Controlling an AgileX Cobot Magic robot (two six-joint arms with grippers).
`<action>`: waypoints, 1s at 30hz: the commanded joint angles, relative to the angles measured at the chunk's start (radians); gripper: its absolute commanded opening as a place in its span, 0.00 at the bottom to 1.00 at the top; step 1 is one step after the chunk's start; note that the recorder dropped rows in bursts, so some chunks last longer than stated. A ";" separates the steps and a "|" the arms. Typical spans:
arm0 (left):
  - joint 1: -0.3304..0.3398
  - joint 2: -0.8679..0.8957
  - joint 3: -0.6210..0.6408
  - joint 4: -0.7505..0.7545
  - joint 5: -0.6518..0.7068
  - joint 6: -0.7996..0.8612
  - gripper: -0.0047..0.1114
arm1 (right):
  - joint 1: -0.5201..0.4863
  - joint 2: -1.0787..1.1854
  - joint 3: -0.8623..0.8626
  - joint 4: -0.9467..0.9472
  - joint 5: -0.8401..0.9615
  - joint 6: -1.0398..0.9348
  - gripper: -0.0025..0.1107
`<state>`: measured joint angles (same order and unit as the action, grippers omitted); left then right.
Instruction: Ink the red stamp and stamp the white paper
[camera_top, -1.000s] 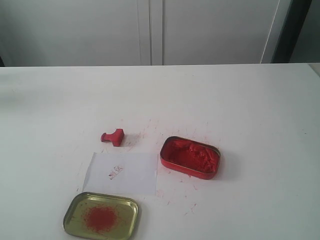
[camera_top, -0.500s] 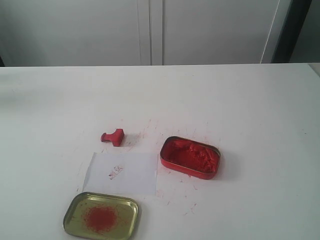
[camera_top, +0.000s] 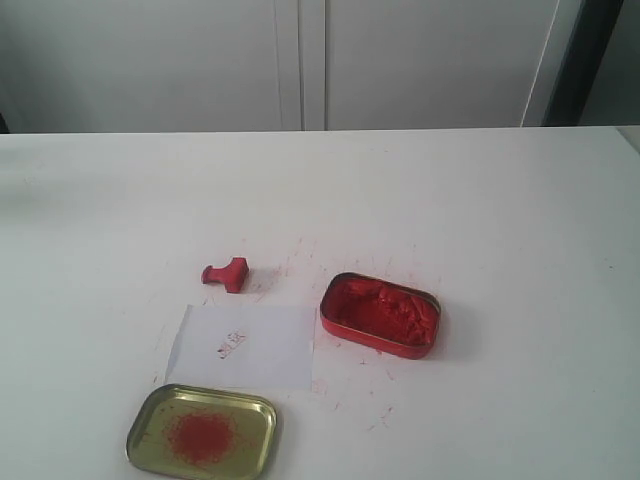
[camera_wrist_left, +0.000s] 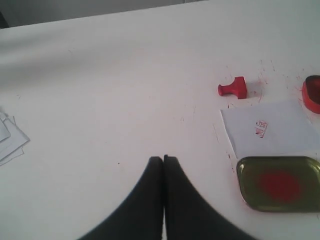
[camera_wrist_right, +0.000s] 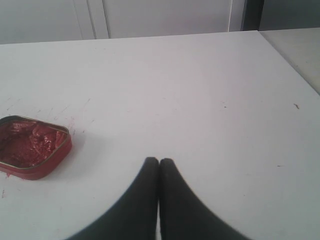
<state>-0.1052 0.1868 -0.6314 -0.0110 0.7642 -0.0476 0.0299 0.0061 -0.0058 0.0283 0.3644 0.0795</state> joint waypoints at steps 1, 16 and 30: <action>0.003 -0.067 0.129 -0.015 -0.206 -0.001 0.04 | -0.002 -0.006 0.006 0.001 -0.014 0.004 0.02; 0.003 -0.187 0.571 -0.015 -0.465 -0.001 0.04 | -0.002 -0.006 0.006 0.001 -0.014 0.004 0.02; 0.003 -0.187 0.631 -0.015 -0.460 -0.001 0.04 | -0.002 -0.006 0.006 0.001 -0.014 0.004 0.02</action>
<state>-0.1052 0.0040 -0.0038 -0.0110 0.3067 -0.0476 0.0299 0.0061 -0.0058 0.0283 0.3644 0.0818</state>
